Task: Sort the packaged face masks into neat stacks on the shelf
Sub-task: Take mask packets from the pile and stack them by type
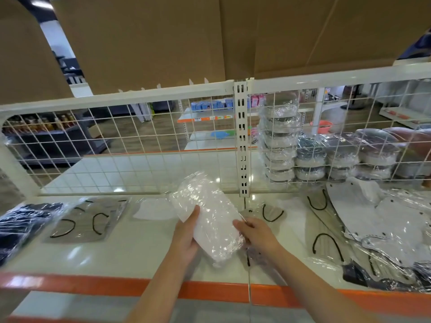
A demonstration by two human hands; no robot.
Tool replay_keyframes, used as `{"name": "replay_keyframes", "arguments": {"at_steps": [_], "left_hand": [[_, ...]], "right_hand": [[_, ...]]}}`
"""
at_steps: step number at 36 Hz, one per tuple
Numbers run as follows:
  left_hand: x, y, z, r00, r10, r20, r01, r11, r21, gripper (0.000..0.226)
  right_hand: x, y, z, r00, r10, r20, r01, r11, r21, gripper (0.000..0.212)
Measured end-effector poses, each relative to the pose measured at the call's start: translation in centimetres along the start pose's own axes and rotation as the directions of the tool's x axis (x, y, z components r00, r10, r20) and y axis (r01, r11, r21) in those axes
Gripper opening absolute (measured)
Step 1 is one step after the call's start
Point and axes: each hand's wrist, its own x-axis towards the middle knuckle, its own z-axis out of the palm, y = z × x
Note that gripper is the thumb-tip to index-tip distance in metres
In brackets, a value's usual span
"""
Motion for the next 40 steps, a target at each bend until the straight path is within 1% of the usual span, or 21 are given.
{"name": "replay_keyframes", "arguments": {"at_steps": [3, 5, 7, 10, 12, 13, 15, 18, 19, 21, 22, 23, 25, 26, 27, 29, 32, 34, 36, 38, 40], "left_hand": [[-0.3, -0.1, 0.1, 0.999, -0.042, 0.011, 0.042, 0.999, 0.019, 0.035], [-0.3, 0.0, 0.0, 0.997, -0.075, -0.027, 0.075, 0.997, 0.022, 0.036], [-0.2, 0.1, -0.3, 0.992, -0.098, -0.081, 0.1, 0.995, 0.024, 0.04], [0.0, 0.5, -1.0, 0.987, -0.114, -0.11, 0.117, 0.993, 0.024, 0.043], [0.0, 0.8, -1.3, 0.988, -0.116, -0.104, 0.12, 0.992, 0.038, 0.038], [0.0, 1.0, -1.4, 0.988, -0.117, -0.097, 0.122, 0.991, 0.046, 0.035], [0.0, 1.3, -1.8, 0.986, -0.133, -0.096, 0.139, 0.988, 0.066, 0.035], [0.3, 1.6, -2.6, 0.982, -0.14, -0.123, 0.153, 0.983, 0.104, 0.041], [0.4, 1.6, -2.9, 0.984, -0.139, -0.116, 0.152, 0.982, 0.112, 0.04], [0.1, 1.8, -3.0, 0.989, -0.131, -0.068, 0.141, 0.975, 0.171, 0.028], [-0.1, 2.0, -3.1, 0.991, -0.128, -0.03, 0.132, 0.965, 0.225, 0.021], [-0.4, 2.1, -2.9, 0.989, -0.148, 0.015, 0.138, 0.95, 0.279, 0.019], [-0.9, 2.2, -2.4, 0.968, -0.246, 0.054, 0.209, 0.905, 0.37, 0.025], [-0.9, 2.1, -2.2, 0.961, -0.274, 0.05, 0.229, 0.881, 0.413, 0.026], [-0.8, 2.0, -2.1, 0.955, -0.291, 0.054, 0.236, 0.859, 0.455, 0.028], [-0.9, 1.7, -1.7, 0.943, -0.32, 0.09, 0.232, 0.828, 0.511, 0.031], [-1.5, 1.3, -0.7, 0.917, -0.365, 0.161, 0.207, 0.78, 0.59, 0.035], [-1.9, 1.0, -0.2, 0.901, -0.374, 0.22, 0.126, 0.71, 0.693, 0.035], [-2.0, 0.5, 0.1, 0.9, -0.355, 0.252, 0.062, 0.678, 0.733, 0.031], [-1.9, 0.2, 0.1, 0.932, -0.278, 0.232, 0.037, 0.712, 0.702, 0.021], [-1.7, 0.2, 0.1, 0.968, -0.169, 0.185, 0.029, 0.81, 0.586, 0.023]], "right_hand": [[-0.2, -0.9, -0.3, 0.998, 0.032, 0.055, -0.029, 0.998, -0.061, 0.04], [-0.2, -1.2, -0.6, 0.994, 0.062, 0.088, -0.054, 0.995, -0.084, 0.039], [-0.1, -1.5, -1.1, 0.993, 0.074, 0.096, -0.067, 0.995, -0.077, 0.033], [0.2, -1.4, -2.0, 0.999, 0.042, 0.011, -0.041, 0.995, -0.087, 0.023], [0.1, -1.5, -2.6, 1.0, 0.009, -0.008, -0.009, 0.998, -0.062, 0.012], [0.2, -1.5, -2.8, 1.0, -0.006, -0.004, 0.006, 0.999, -0.053, 0.012], [0.3, -1.7, -3.3, 0.999, -0.023, 0.025, 0.023, 1.0, -0.018, 0.012], [0.1, -2.3, -3.8, 0.992, 0.002, 0.127, -0.006, 1.0, 0.026, 0.014], [0.1, -2.3, -4.0, 0.986, 0.011, 0.169, -0.012, 1.0, 0.005, 0.015], [0.0, -2.8, -4.4, 0.965, 0.038, 0.258, -0.023, 0.998, -0.061, 0.023], [-0.2, -3.3, -4.5, 0.953, 0.049, 0.298, -0.006, 0.99, -0.143, 0.031], [-0.3, -3.7, -4.5, 0.943, 0.061, 0.328, 0.032, 0.963, -0.269, 0.036], [-0.5, -4.6, -4.2, 0.937, 0.059, 0.345, 0.126, 0.863, -0.49, 0.028], [-0.4, -4.9, -3.9, 0.943, 0.034, 0.331, 0.171, 0.803, -0.571, 0.025], [-0.2, -4.9, -3.6, 0.952, -0.008, 0.307, 0.207, 0.754, -0.623, 0.03], [0.2, -4.9, -3.0, 0.962, -0.11, 0.248, 0.25, 0.714, -0.654, 0.039], [0.3, -5.1, -1.8, 0.945, -0.285, 0.159, 0.317, 0.688, -0.653, 0.041], [0.3, -5.1, -1.0, 0.913, -0.385, 0.131, 0.382, 0.699, -0.605, 0.042], [0.3, -4.9, -0.3, 0.89, -0.437, 0.133, 0.434, 0.718, -0.545, 0.051], [0.4, -4.4, 0.0, 0.872, -0.479, 0.098, 0.452, 0.715, -0.534, 0.064], [0.5, -4.0, 0.1, 0.874, -0.485, -0.014, 0.409, 0.752, -0.516, 0.073]]}}
